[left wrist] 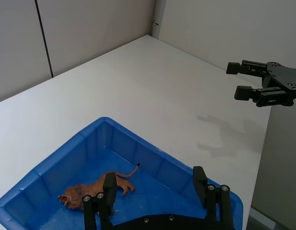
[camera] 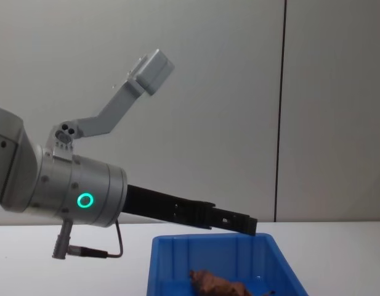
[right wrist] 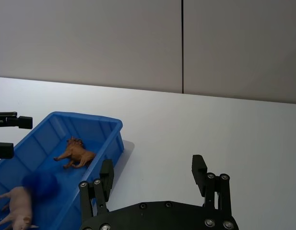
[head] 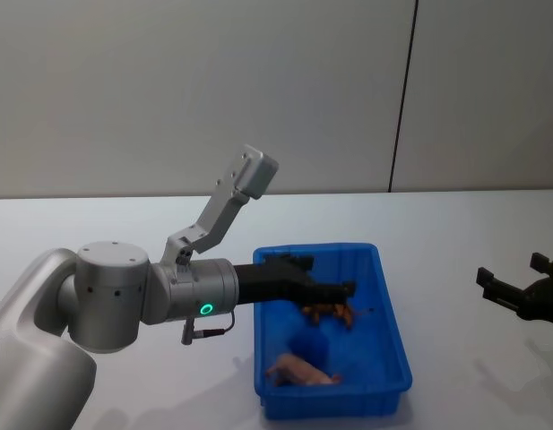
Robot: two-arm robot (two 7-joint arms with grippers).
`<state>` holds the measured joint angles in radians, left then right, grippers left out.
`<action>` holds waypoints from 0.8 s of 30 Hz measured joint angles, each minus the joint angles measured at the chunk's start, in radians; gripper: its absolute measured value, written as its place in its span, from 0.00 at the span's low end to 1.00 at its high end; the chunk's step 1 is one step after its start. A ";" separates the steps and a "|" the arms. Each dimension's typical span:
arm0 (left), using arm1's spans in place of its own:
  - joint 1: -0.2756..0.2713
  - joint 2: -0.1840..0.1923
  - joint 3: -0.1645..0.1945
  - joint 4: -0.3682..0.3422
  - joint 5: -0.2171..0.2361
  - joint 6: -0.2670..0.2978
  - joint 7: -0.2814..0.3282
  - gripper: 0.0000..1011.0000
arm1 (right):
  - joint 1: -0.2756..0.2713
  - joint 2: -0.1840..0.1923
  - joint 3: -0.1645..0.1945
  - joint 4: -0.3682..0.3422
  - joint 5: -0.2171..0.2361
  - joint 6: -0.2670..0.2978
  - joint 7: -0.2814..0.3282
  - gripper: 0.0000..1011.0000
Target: Pick up the two dolls from the table and place them into the box.
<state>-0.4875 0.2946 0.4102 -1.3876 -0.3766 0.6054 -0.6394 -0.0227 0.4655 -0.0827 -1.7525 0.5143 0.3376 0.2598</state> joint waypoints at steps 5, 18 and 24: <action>0.002 0.003 -0.003 -0.008 -0.008 -0.015 0.016 0.99 | 0.000 0.000 0.000 0.000 0.000 0.000 0.000 0.99; 0.042 0.029 -0.036 -0.083 -0.081 -0.121 0.157 0.99 | 0.000 0.000 0.000 0.000 0.000 0.000 0.000 0.99; 0.069 0.046 -0.058 -0.126 -0.125 -0.194 0.240 0.99 | 0.000 0.000 0.000 0.000 0.000 0.000 0.000 0.99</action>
<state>-0.4184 0.3406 0.3523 -1.5140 -0.5020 0.4112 -0.3997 -0.0227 0.4655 -0.0827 -1.7525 0.5143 0.3376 0.2598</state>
